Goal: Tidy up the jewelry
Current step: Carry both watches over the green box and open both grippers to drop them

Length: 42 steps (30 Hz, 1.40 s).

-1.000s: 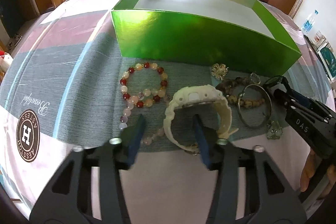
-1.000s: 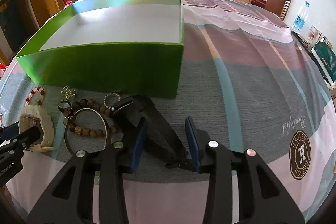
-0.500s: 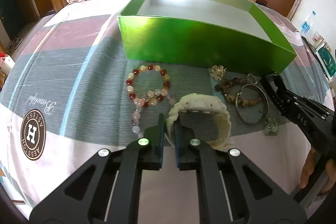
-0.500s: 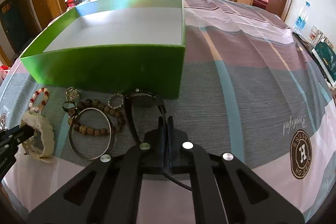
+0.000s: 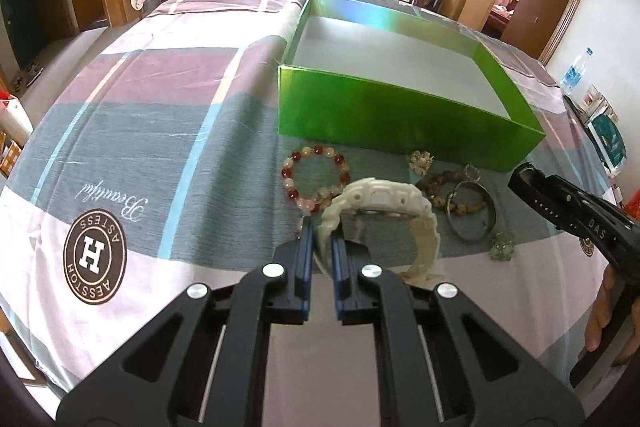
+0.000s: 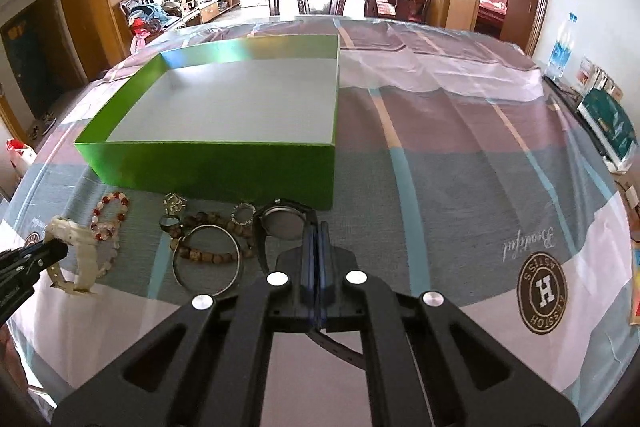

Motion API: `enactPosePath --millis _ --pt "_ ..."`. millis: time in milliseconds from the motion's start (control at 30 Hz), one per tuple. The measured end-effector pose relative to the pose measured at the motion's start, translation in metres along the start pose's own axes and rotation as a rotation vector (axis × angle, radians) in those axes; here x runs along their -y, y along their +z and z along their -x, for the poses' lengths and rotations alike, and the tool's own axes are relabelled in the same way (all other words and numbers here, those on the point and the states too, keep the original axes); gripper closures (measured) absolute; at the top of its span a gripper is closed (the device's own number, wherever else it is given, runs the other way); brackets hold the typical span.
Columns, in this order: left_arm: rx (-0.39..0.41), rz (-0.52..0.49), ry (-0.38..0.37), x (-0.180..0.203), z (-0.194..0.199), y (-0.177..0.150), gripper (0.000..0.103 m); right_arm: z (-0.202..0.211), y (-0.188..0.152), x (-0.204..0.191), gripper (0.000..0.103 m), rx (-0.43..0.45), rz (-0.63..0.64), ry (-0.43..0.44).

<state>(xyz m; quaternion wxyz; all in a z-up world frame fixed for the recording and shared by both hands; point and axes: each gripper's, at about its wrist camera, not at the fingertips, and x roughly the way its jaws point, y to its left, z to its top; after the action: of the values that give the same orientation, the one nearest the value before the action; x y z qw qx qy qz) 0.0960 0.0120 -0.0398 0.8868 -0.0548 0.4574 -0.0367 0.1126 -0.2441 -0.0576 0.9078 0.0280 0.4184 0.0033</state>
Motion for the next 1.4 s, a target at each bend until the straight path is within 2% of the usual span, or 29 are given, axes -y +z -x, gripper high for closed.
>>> enactPosePath --millis 267,433,600,667,733,867,967,1033,1100,1133,1167,1200,1300,1400 --pt "-0.006 0.017 0.003 -0.009 -0.002 -0.001 0.094 0.009 -0.002 -0.004 0.101 -0.001 -0.001 0.024" --pt "0.045 -0.003 -0.025 -0.008 0.012 0.016 0.094 0.047 0.022 -0.014 0.101 0.104 0.028 0.085" --pt "0.148 -0.046 -0.033 0.002 0.034 0.061 0.094 0.064 0.058 -0.026 0.101 0.211 0.048 0.082" --pt "0.183 -0.068 -0.017 0.010 0.031 0.086 0.094 0.050 0.073 -0.030 0.101 0.206 0.045 0.068" --pt "0.195 -0.080 -0.006 0.014 0.019 0.106 0.094 0.023 0.082 -0.033 0.101 0.162 0.038 0.045" --pt "0.115 -0.059 0.018 0.014 -0.026 0.137 0.094 -0.020 0.085 -0.036 0.101 0.082 0.013 0.022" --pt "0.083 -0.045 0.013 0.016 -0.047 0.145 0.094 -0.033 0.085 -0.036 0.101 0.074 0.003 0.019" --pt "0.085 -0.041 0.024 0.018 -0.057 0.145 0.088 -0.035 0.085 -0.038 0.100 0.085 0.022 0.007" --pt "0.074 -0.030 0.002 0.021 -0.062 0.147 0.079 -0.028 0.084 -0.037 0.095 0.104 0.020 0.010" --pt "0.076 -0.025 -0.003 0.021 -0.061 0.144 0.067 -0.022 0.084 -0.035 0.082 0.108 0.008 0.026" --pt "0.082 -0.019 -0.009 0.021 -0.056 0.142 0.061 -0.017 0.082 -0.034 0.066 0.111 -0.003 0.036" --pt "0.091 -0.022 -0.018 0.021 -0.051 0.139 0.059 -0.007 0.081 -0.029 0.061 0.118 -0.027 0.059" --pt "0.104 -0.061 0.007 0.019 -0.030 0.125 0.059 0.014 0.071 -0.022 0.060 0.089 -0.038 0.113" --pt "0.133 -0.054 0.082 0.004 -0.005 0.099 0.059 0.030 0.054 -0.017 0.060 0.068 -0.026 0.169"
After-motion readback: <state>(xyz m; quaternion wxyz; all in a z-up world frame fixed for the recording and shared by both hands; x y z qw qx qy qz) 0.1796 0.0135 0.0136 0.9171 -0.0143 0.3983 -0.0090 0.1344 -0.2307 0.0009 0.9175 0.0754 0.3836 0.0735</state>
